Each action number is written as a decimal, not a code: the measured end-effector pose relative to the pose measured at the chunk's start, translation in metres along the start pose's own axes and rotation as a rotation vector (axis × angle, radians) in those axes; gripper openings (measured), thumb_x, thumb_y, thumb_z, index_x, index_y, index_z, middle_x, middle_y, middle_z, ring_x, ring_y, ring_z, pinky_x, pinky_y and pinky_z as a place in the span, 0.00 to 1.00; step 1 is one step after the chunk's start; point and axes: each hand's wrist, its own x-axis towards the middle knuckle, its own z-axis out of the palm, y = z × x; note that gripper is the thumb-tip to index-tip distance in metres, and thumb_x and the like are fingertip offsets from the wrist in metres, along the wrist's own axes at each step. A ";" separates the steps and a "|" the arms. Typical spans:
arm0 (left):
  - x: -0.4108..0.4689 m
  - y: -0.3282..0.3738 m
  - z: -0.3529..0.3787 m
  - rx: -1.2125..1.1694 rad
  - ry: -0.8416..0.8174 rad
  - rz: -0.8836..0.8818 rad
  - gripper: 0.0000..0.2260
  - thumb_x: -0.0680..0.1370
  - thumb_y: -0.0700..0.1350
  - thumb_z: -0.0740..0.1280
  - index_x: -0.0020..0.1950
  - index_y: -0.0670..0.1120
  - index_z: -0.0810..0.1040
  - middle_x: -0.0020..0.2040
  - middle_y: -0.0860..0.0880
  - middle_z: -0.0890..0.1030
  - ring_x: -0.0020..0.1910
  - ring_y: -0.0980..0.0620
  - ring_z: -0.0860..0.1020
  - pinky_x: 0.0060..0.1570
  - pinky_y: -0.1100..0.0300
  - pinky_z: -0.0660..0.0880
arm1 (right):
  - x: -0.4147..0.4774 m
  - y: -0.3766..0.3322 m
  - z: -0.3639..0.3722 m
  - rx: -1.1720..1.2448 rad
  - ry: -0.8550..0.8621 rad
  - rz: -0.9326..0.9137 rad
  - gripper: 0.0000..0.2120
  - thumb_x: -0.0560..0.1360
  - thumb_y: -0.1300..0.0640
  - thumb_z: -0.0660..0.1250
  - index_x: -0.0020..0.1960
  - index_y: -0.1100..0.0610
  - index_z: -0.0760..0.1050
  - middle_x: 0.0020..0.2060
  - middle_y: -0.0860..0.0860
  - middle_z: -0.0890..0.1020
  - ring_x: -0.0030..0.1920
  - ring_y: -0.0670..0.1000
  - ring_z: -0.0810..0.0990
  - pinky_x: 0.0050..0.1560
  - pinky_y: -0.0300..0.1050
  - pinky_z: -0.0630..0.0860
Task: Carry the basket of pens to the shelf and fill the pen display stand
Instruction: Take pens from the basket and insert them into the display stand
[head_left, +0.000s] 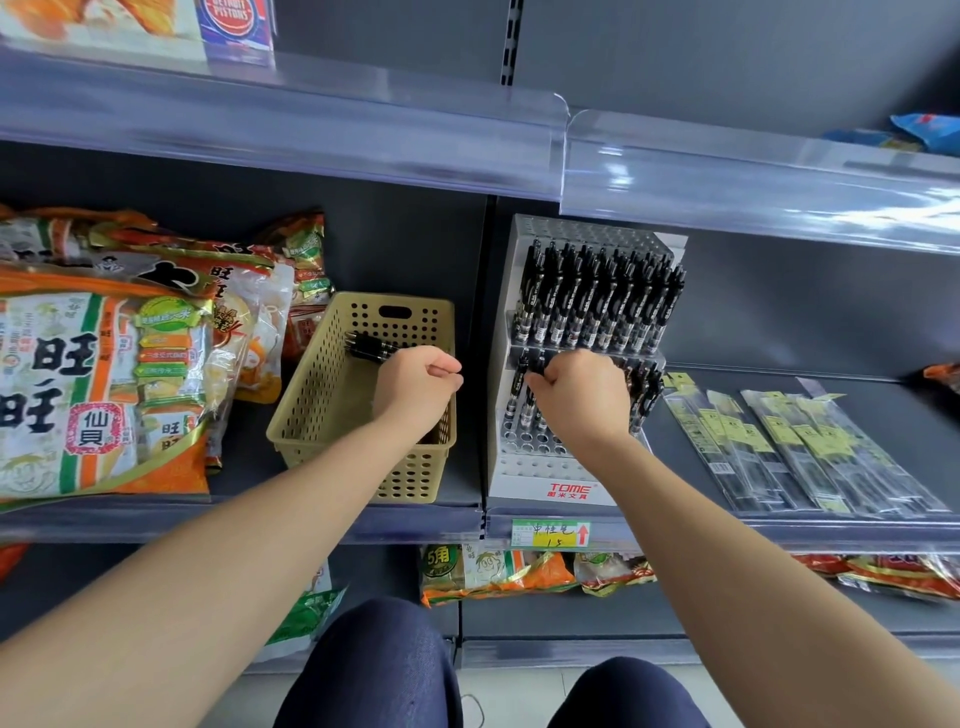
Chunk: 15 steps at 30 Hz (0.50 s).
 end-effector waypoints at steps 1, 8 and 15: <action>0.000 0.000 0.000 0.000 0.000 -0.001 0.05 0.76 0.42 0.70 0.50 0.49 0.83 0.43 0.55 0.81 0.46 0.56 0.78 0.45 0.62 0.74 | 0.000 0.000 0.000 -0.008 -0.007 0.006 0.25 0.77 0.53 0.65 0.26 0.57 0.60 0.21 0.51 0.65 0.22 0.51 0.64 0.28 0.39 0.65; 0.008 -0.010 -0.008 0.067 0.006 -0.047 0.09 0.79 0.39 0.64 0.54 0.47 0.83 0.54 0.51 0.81 0.54 0.52 0.77 0.46 0.64 0.71 | -0.011 0.003 0.008 -0.058 -0.063 -0.003 0.25 0.76 0.47 0.66 0.26 0.57 0.63 0.23 0.52 0.68 0.27 0.54 0.70 0.31 0.40 0.69; 0.039 -0.030 -0.016 0.305 -0.148 -0.222 0.15 0.80 0.34 0.59 0.60 0.46 0.81 0.65 0.45 0.76 0.62 0.45 0.74 0.56 0.57 0.71 | -0.010 -0.029 0.021 0.073 -0.117 -0.304 0.17 0.76 0.48 0.66 0.34 0.58 0.76 0.29 0.52 0.78 0.34 0.54 0.78 0.36 0.44 0.76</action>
